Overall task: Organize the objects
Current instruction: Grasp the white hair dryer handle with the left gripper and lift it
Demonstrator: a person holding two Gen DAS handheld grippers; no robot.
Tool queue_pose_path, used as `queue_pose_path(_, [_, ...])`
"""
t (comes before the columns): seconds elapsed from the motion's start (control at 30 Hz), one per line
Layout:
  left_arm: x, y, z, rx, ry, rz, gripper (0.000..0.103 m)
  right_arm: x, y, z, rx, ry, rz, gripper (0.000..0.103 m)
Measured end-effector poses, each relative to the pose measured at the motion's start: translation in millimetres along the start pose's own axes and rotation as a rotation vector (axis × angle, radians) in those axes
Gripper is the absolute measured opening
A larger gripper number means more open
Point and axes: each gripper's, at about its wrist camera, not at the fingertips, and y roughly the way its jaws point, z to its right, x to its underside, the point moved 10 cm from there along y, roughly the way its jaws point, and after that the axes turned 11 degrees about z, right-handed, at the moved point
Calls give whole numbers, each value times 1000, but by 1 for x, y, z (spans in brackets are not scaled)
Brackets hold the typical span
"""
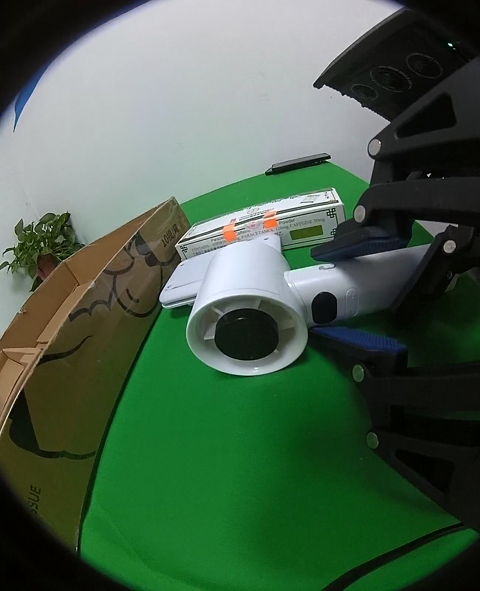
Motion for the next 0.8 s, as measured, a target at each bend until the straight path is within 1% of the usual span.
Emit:
queue_pose_path(0.17, [7, -5, 15, -32, 78, 24, 33, 2, -6, -5, 44, -14, 15, 26])
queue_pose_path(0.3, [2, -15, 30, -49, 151, 48, 32, -3, -13, -7, 55, 1, 61, 26])
queue_pose_path(0.4, [-8, -24, 43, -45, 174, 78, 32, -9, -23, -11, 58, 3, 104, 26])
queue_pose_path(0.5, [-26, -37, 58, -40, 200, 110, 32, -23, -33, -14, 53, 9, 143, 26])
queue_pose_path(0.63, [-54, -58, 81, -37, 260, 157, 32, -51, -47, -19, 70, -16, 186, 26])
queue_pose_path(0.8, [-92, -72, 108, -31, 326, 205, 32, -102, -60, -20, 83, -16, 262, 25])
